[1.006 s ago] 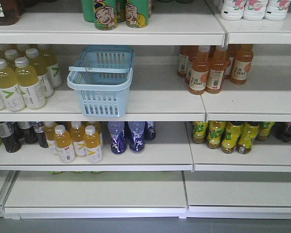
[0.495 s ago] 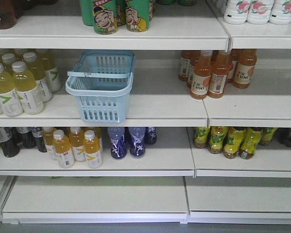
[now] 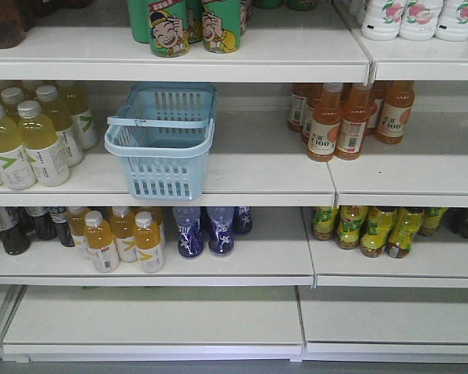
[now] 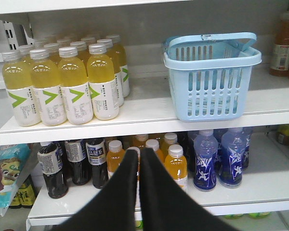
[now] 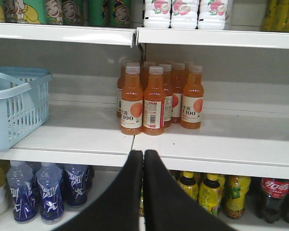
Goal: Place coke in basket with both arms
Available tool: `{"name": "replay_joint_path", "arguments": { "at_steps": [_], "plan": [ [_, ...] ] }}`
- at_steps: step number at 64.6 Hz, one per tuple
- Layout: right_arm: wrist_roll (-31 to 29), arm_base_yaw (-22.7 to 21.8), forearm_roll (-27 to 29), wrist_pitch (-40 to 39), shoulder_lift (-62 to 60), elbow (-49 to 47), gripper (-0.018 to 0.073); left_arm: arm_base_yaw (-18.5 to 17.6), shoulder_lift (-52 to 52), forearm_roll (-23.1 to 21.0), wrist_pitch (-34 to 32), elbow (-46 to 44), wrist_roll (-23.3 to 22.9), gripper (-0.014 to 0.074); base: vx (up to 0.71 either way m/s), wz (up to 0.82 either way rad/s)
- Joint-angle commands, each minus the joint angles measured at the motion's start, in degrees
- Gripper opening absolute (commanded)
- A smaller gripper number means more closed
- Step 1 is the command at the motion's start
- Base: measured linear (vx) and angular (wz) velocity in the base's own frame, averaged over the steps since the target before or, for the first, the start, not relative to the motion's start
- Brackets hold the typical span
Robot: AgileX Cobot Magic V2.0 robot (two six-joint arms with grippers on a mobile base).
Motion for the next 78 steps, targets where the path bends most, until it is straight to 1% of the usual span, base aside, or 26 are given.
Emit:
{"name": "replay_joint_path", "arguments": {
  "at_steps": [1, 78],
  "plan": [
    [-0.2, -0.4, -0.4, -4.1, -1.1, 0.6, -0.0009, 0.0, -1.1, 0.0, -4.3, -0.1, -0.4, -0.0006, 0.04, 0.0],
    [-0.2, -0.4, -0.4, -4.1, -1.1, 0.6, -0.0009, 0.0, -1.1, 0.0, -4.3, -0.1, -0.4, -0.0006, 0.03, 0.0]
  ]
}}
